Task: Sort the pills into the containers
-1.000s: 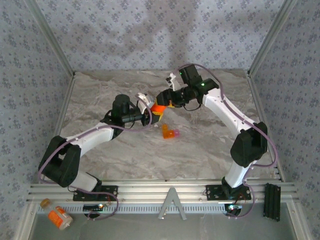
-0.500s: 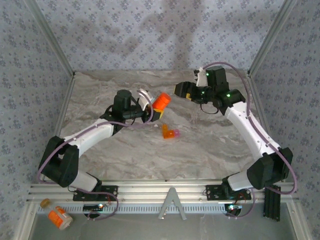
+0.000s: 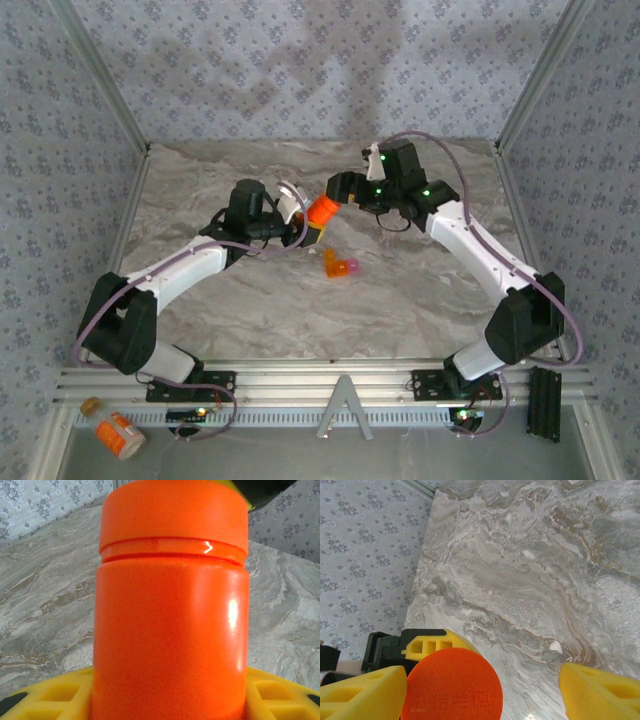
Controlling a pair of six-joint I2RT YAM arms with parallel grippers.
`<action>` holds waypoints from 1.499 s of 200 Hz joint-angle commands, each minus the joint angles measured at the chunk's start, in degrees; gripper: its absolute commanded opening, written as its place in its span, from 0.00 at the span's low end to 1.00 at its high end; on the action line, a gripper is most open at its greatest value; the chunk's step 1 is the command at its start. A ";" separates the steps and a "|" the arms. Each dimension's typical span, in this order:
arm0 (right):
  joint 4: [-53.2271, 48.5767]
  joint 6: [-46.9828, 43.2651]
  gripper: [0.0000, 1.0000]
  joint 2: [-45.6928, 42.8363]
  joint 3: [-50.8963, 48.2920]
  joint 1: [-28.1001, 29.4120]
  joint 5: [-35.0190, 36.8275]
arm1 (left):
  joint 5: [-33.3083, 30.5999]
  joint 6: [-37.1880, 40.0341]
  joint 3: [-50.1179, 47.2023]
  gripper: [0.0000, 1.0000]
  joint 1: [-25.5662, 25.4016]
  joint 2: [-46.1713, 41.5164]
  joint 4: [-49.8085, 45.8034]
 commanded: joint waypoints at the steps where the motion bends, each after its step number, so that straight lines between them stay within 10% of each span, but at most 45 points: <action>1: 1.82 1.28 0.79 0.66 1.10 0.75 -0.14 | 0.56 0.93 2.05 0.00 -0.33 0.14 0.98; 139: 5.52 3.06 0.73 0.41 -2.62 1.19 -5.33 | 0.85 0.54 2.28 0.00 -0.28 0.68 1.57; 233: 16.80 -0.14 0.42 0.57 -7.08 -0.32 -13.59 | 2.09 0.13 2.28 0.00 -0.17 -0.41 1.34; 300: 28.89 -15.60 0.58 3.61 -9.24 -4.77 -33.10 | 5.68 -0.06 2.37 0.00 0.20 -2.50 -1.99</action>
